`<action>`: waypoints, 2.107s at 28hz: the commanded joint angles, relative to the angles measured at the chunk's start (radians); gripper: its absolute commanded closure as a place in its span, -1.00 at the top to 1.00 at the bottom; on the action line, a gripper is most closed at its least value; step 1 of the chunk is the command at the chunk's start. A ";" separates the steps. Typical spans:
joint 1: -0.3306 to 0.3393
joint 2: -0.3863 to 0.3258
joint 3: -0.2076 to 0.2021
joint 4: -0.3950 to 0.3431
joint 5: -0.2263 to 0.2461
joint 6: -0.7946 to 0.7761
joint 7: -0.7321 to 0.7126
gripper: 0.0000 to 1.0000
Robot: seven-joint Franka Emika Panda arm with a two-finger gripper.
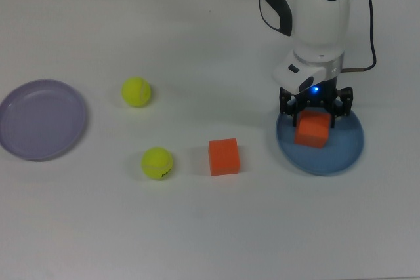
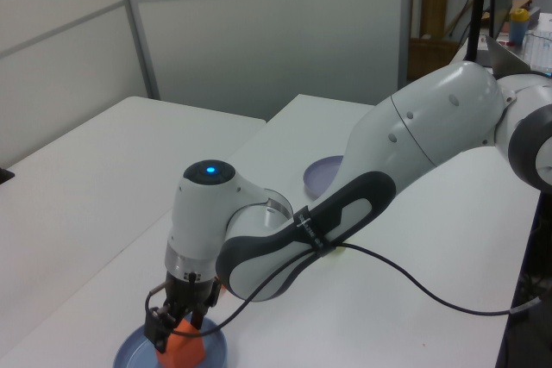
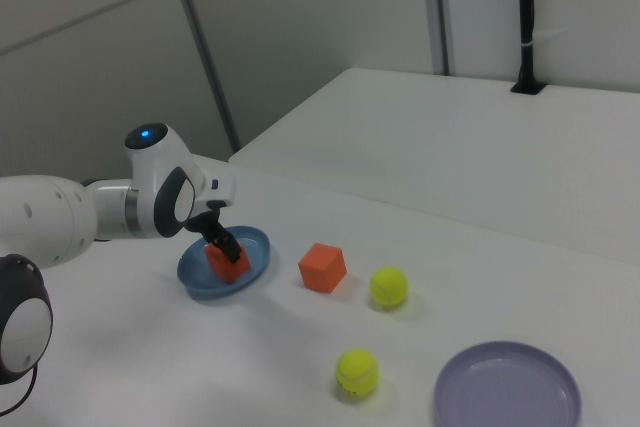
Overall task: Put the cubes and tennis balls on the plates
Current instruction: 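Carry the orange cube onto the blue plate and release it, then move to the second orange cube and grasp it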
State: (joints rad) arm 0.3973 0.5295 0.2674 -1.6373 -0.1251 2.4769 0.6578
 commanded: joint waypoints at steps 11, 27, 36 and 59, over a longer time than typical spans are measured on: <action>-0.143 -0.118 -0.010 0.007 0.044 -0.125 -0.306 1.00; -0.163 -0.082 -0.137 0.010 0.131 -0.168 -0.646 1.00; -0.161 -0.013 -0.137 0.010 0.124 -0.158 -0.647 1.00; -0.121 0.087 -0.131 0.073 0.116 0.043 -0.610 -0.87</action>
State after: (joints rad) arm 0.2598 0.6010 0.1480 -1.5835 -0.0163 2.4953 0.0429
